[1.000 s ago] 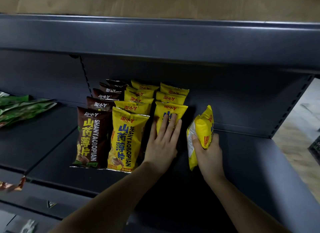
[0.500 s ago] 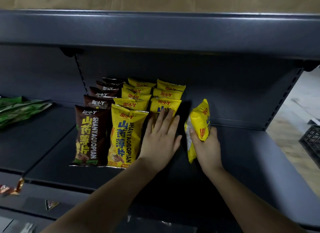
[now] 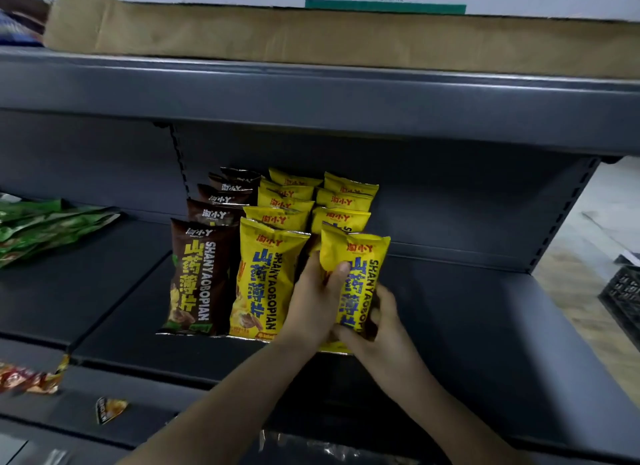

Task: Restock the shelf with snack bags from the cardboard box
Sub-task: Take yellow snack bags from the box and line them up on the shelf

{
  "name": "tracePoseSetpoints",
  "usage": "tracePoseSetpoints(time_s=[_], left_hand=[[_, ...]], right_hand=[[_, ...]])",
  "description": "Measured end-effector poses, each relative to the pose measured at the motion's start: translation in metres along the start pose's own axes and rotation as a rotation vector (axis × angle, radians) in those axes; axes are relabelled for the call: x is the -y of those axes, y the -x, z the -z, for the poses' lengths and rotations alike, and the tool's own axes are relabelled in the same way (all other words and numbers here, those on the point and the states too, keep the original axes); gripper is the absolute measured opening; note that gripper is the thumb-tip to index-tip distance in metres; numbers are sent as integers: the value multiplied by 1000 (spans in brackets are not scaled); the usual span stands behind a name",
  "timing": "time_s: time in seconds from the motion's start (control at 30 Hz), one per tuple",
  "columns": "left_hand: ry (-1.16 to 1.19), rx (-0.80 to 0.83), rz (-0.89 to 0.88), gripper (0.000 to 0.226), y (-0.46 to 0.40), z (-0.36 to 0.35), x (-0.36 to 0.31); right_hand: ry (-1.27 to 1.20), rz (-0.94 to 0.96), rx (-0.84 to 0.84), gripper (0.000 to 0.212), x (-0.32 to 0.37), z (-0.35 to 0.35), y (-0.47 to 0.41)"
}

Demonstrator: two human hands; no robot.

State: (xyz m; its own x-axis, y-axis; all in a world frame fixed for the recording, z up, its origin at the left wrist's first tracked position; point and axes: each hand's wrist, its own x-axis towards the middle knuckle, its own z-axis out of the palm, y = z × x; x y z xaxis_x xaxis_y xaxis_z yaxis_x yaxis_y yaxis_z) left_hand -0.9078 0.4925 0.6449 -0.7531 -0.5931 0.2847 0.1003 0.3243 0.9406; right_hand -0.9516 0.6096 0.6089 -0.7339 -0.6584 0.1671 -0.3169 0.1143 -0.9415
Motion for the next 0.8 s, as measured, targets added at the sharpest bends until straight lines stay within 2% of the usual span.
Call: tracePoseSetpoints(time_s=[0.17,0.27,0.37,0.53,0.67,0.73,0.8], left_hand=[[-240,-109,-13,29,-8,4,7],[-438,-97,-50,63,13,-3,17],[-582,-69,-118,76,28,-8,32],[-553,-53,-124,80,18,-8,38],[-517,-76,-109,83,12,-12,41],[-504,-102,-110,84,10,-15,42],[-493,-113,-132,84,7,-16,44]], right_hand=[[78,-5,-47,46,-2,-16,-20],[234,78,-76,44,-4,-23,-23],[336,127,-99,47,-5,-27,-26],[445,127,-137,56,-13,-33,-34],[431,77,-43,68,-13,-25,-41],[393,83,21,67,-13,-19,-44],[389,116,16,61,-16,-16,-46]])
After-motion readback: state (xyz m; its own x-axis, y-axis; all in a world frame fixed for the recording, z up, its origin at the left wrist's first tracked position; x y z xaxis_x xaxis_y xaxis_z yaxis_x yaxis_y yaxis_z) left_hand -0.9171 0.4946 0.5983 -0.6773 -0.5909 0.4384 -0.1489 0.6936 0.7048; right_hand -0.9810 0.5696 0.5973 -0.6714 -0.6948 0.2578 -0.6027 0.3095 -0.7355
